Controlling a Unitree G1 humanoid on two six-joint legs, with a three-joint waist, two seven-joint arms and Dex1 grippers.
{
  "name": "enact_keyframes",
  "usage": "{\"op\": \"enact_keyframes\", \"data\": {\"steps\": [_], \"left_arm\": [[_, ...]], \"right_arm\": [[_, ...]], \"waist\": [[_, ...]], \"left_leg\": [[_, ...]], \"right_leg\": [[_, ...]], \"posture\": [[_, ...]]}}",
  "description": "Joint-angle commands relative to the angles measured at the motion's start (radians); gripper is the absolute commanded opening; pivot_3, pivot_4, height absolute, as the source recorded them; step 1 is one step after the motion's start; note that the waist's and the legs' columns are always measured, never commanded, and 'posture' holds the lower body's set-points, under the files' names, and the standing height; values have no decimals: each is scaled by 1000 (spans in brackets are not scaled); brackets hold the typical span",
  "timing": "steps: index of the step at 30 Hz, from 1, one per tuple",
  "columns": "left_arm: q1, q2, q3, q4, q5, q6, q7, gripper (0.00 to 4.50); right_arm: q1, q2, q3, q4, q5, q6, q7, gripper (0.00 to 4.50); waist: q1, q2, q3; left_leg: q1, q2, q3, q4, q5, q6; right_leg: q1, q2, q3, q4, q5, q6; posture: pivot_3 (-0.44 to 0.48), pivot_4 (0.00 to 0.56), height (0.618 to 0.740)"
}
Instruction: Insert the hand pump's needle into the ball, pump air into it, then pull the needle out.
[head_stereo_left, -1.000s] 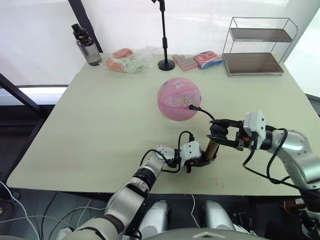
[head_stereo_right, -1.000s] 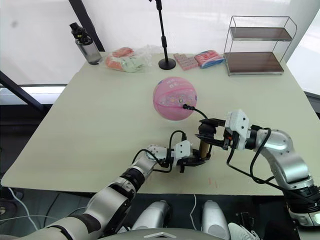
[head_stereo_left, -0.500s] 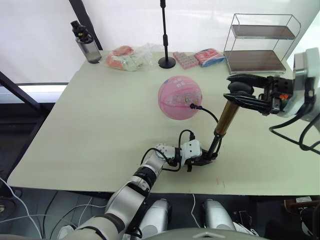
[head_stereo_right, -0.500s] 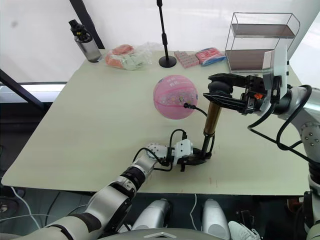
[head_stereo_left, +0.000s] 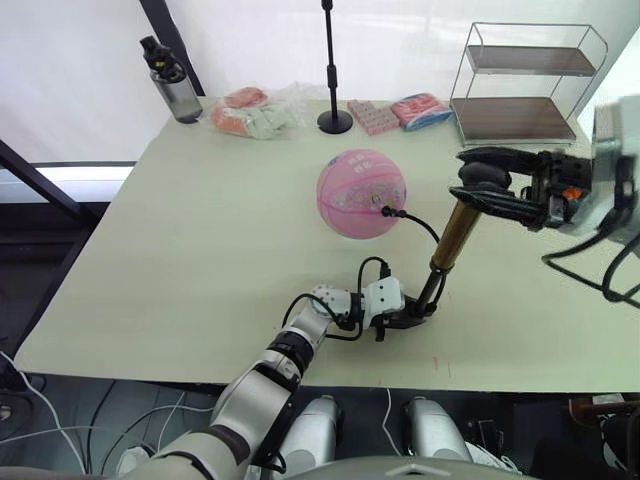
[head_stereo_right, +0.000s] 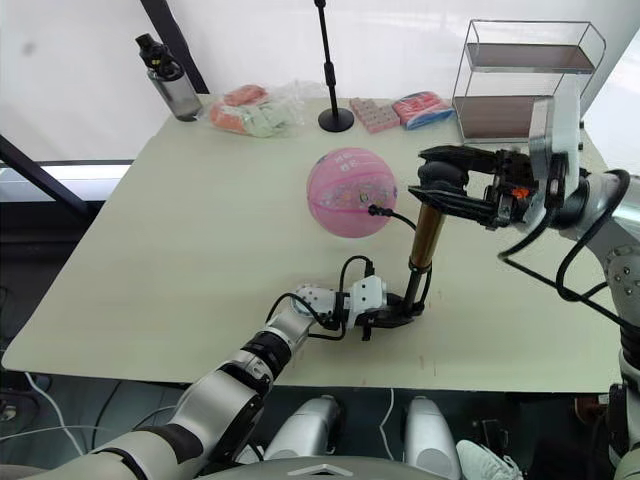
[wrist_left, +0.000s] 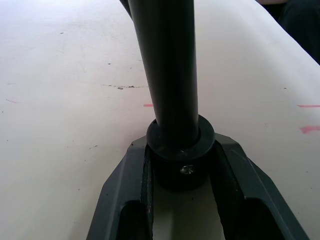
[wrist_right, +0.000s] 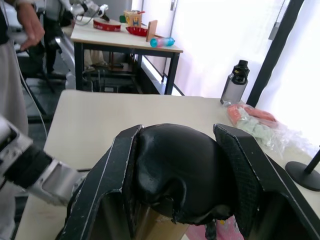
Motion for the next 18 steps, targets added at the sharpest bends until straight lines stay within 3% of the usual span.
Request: {"op": "enact_keyframes", "data": {"steps": [1, 18], "left_arm": [[60, 24, -57, 64, 72, 26, -21, 1069], [69, 24, -55, 57, 77, 26, -16, 1069]], "right_arm": [[67, 33, 20, 1, -102, -88, -11, 1823], [352, 185, 233, 228, -454, -495, -23, 1823]], "waist": [[-3, 0, 0], [-4, -3, -10]], "left_leg": [[1, 0, 0, 0, 0, 0], [6, 0, 0, 0, 0, 0]], "right_leg": [[1, 0, 0, 0, 0, 0], [3, 4, 1, 2, 0, -1]], "posture": [[0, 150, 740], [0, 150, 740]]}}
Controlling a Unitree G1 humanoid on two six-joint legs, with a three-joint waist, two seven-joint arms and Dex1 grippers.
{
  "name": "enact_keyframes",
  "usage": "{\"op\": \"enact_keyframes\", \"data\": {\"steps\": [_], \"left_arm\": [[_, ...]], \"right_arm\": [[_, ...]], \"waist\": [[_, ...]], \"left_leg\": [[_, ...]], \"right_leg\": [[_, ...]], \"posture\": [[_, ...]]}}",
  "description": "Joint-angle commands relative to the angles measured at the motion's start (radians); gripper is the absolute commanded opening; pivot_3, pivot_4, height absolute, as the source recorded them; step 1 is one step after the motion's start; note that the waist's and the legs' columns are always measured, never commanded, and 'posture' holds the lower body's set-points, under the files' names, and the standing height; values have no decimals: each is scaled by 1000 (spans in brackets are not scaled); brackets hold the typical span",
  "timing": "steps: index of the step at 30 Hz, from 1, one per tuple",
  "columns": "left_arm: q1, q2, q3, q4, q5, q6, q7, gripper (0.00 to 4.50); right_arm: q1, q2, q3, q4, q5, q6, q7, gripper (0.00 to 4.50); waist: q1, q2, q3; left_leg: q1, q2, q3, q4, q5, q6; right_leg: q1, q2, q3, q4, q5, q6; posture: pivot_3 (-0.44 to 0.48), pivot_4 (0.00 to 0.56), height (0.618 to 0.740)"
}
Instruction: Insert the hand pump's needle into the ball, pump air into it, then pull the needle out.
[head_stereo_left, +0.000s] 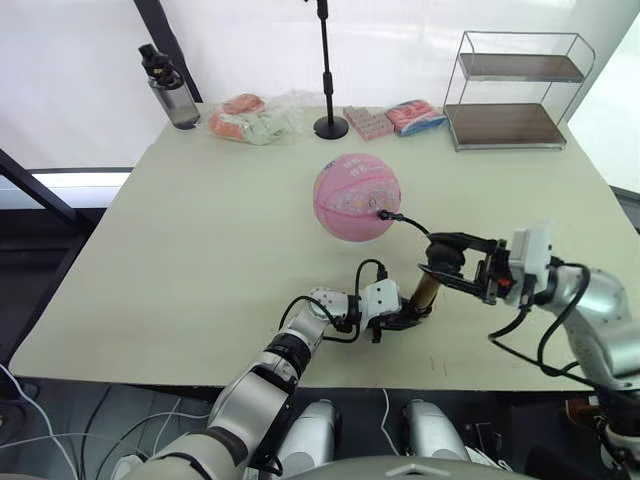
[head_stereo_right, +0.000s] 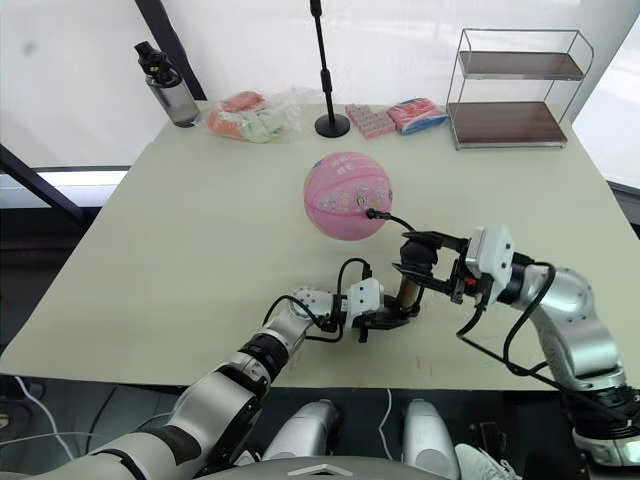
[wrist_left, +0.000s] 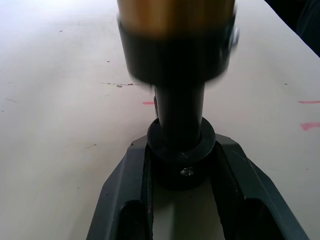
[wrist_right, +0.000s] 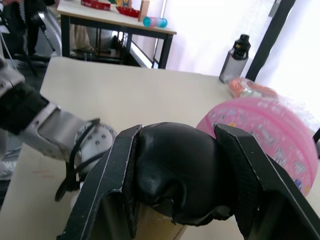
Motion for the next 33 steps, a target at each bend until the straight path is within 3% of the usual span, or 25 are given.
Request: {"op": "enact_keyframes", "data": {"steps": [1, 10, 17, 33], "left_arm": [[58, 18, -54, 57, 61, 27, -29, 1069], [60, 15, -54, 56, 60, 27, -29, 1069], [60, 14, -55, 54, 59, 27, -31, 1069], [55, 8, -53, 52, 52, 36, -37, 1069]], "right_arm": [[52, -11, 29, 75, -118, -31, -22, 1823], [-15, -47, -39, -37, 44, 97, -14, 1823], [-166, -119, -149, -124, 223, 277, -26, 1823], [-436, -258, -312, -124, 440, 487, -27, 1823]], "waist": [[0, 0, 0], [1, 0, 0], [2, 2, 1], [3, 3, 2]], "left_leg": [[0, 0, 0, 0, 0, 0], [4, 0, 1, -1, 0, 0], [0, 0, 1, -1, 0, 0], [-5, 0, -1, 0, 0, 0]], "right_leg": [[0, 0, 1, 0, 0, 0], [3, 0, 1, 0, 0, 0], [1, -2, 2, -1, 0, 0], [-2, -3, 0, -1, 0, 0]], "posture": [[0, 150, 740], [0, 150, 740], [0, 150, 740], [0, 150, 740]]}}
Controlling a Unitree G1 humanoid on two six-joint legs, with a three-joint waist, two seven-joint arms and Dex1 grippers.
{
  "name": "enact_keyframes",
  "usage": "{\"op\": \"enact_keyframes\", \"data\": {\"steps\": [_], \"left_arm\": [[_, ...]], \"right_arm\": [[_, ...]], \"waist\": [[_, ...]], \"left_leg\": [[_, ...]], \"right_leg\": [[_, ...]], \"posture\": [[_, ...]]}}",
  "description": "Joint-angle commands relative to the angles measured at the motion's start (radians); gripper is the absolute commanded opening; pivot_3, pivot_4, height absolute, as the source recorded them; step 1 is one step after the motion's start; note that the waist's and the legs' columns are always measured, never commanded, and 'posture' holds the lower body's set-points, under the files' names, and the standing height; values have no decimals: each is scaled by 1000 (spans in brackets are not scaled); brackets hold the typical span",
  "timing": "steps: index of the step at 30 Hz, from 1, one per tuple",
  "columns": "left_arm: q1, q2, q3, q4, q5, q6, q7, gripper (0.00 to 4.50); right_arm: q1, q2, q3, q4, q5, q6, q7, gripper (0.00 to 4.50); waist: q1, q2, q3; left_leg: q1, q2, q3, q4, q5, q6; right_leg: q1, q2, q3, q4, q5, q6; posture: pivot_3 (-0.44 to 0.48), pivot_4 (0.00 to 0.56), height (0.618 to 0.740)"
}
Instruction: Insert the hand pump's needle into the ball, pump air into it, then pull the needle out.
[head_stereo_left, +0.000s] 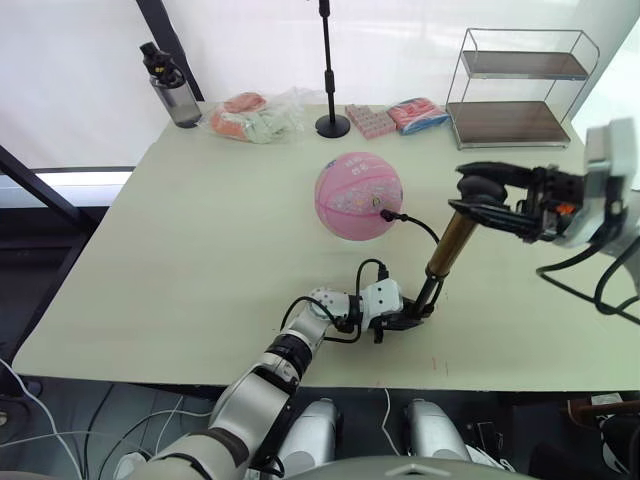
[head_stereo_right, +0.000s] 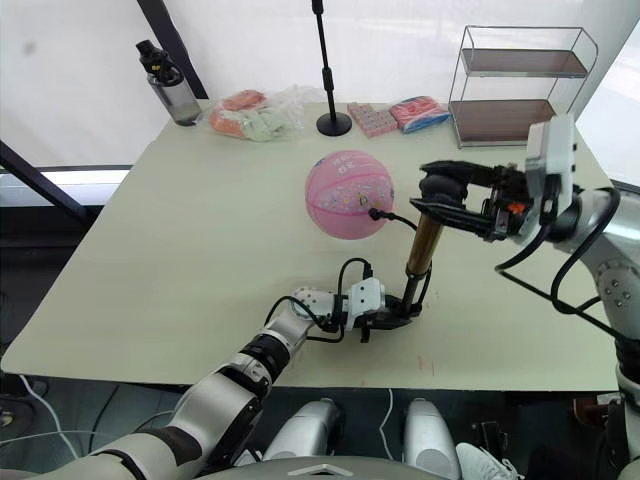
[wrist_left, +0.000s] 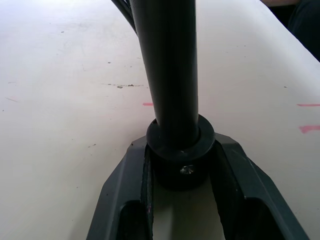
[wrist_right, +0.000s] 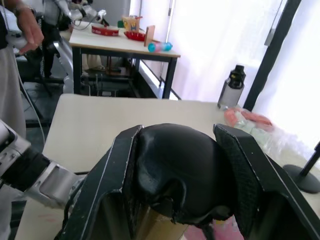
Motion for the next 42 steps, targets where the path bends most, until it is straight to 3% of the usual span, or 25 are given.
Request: {"op": "enact_keyframes", "data": {"steps": [1, 10, 18, 34, 42], "left_arm": [[52, 17, -55, 59, 63, 34, -32, 1069], [53, 14, -55, 55, 62, 36, -32, 1069], [54, 12, -54, 53, 62, 37, -29, 1069], [55, 9, -55, 53, 64, 37, -21, 1069], [54, 10, -55, 56, 64, 38, -23, 1069]], "right_arm": [[-78, -15, -104, -11, 26, -20, -28, 1823], [23, 19, -31, -22, -48, -22, -18, 1823], [171, 125, 69, -12, -166, -113, -9, 1823], [381, 259, 256, 202, -462, -368, -20, 1823], [369, 271, 212, 111, -375, -352, -27, 1823]], "waist": [[0, 1, 0], [1, 1, 1], [-1, 1, -1], [-1, -2, -9], [-1, -2, -10]], "left_leg": [[0, 0, 0, 0, 0, 0], [-1, 0, 1, 0, 0, 0], [1, 0, 1, 0, 0, 0], [5, -1, 1, 0, 0, 0], [11, 0, 1, -1, 0, 0]], "right_leg": [[0, 0, 0, 0, 0, 0], [-1, -1, 0, 0, 0, 0], [0, 0, 0, 1, 0, 0], [3, 2, 1, 1, 0, 0], [7, 3, 1, 1, 0, 0]], "posture": [[0, 150, 740], [0, 150, 740], [0, 150, 740], [0, 150, 740], [0, 150, 740]]}}
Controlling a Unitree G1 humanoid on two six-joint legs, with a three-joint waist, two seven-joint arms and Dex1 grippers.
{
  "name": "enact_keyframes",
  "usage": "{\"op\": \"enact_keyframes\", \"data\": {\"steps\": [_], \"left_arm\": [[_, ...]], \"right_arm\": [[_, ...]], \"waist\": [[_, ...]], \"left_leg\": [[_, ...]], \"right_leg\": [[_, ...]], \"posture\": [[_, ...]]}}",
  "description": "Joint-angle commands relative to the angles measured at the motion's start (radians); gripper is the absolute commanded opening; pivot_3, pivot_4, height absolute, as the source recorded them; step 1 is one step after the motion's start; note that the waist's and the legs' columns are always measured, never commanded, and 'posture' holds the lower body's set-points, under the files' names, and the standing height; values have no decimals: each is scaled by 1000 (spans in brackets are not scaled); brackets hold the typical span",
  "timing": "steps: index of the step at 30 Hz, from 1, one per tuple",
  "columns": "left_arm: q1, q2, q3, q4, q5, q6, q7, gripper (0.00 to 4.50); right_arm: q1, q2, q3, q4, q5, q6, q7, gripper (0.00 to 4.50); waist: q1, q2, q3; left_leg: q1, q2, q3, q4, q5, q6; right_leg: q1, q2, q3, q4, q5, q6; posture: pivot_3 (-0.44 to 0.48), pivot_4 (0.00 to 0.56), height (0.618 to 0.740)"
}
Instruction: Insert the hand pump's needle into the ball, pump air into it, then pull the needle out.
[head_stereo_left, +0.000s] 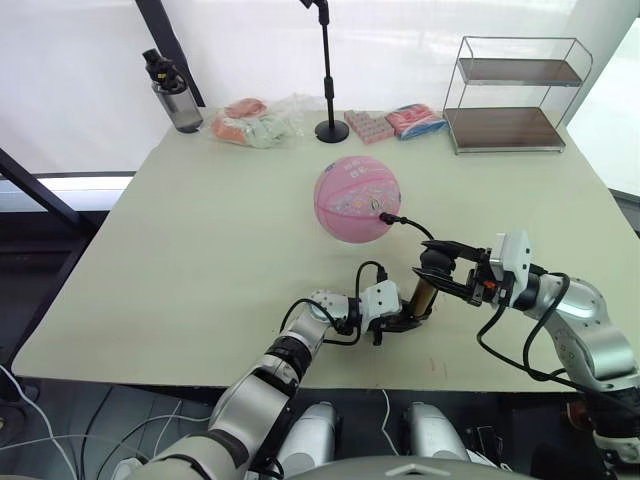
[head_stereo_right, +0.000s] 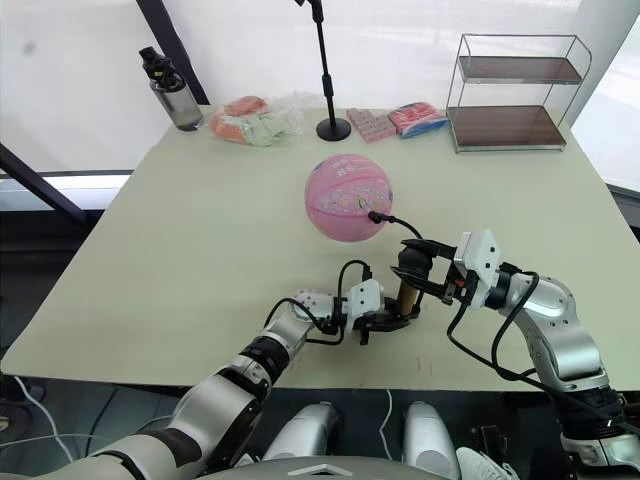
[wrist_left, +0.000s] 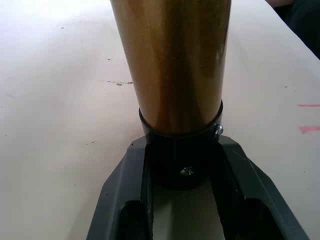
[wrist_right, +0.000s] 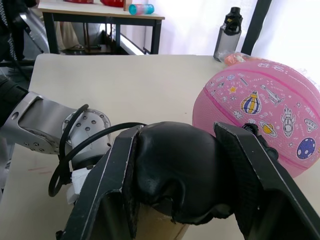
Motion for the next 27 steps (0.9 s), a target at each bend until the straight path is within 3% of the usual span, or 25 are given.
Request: {"op": "enact_keyframes", "data": {"steps": [1, 8, 12, 27], "left_arm": [[44, 9, -55, 51, 59, 19, -34, 1069], [43, 8, -56, 53, 60, 19, -42, 1069], [43, 7, -57, 53, 62, 23, -41, 1069], [48, 8, -57, 42, 61, 38, -47, 1069]], "right_arm": [[-1, -11, -30, -47, 55, 68, 0, 1823], [-97, -90, -147, -147, 200, 228, -12, 1823], [-161, -169, -228, -199, 384, 403, -3, 1823], [-363, -284, -358, -178, 517, 554, -17, 1823]], "waist": [[0, 0, 0], [2, 1, 2], [4, 2, 3], [6, 3, 3]], "left_leg": [[0, 0, 0, 0, 0, 0], [-3, 0, 0, 0, 0, 0], [-6, 0, -1, 0, 0, 0], [-12, 0, -2, 1, 0, 0]], "right_leg": [[0, 0, 0, 0, 0, 0], [-1, -1, 0, -1, 0, 0], [-2, -2, 0, -2, 0, 0], [-7, -3, -2, -4, 0, 0]], "posture": [[0, 150, 740], [0, 150, 740], [0, 150, 740], [0, 150, 740]]}}
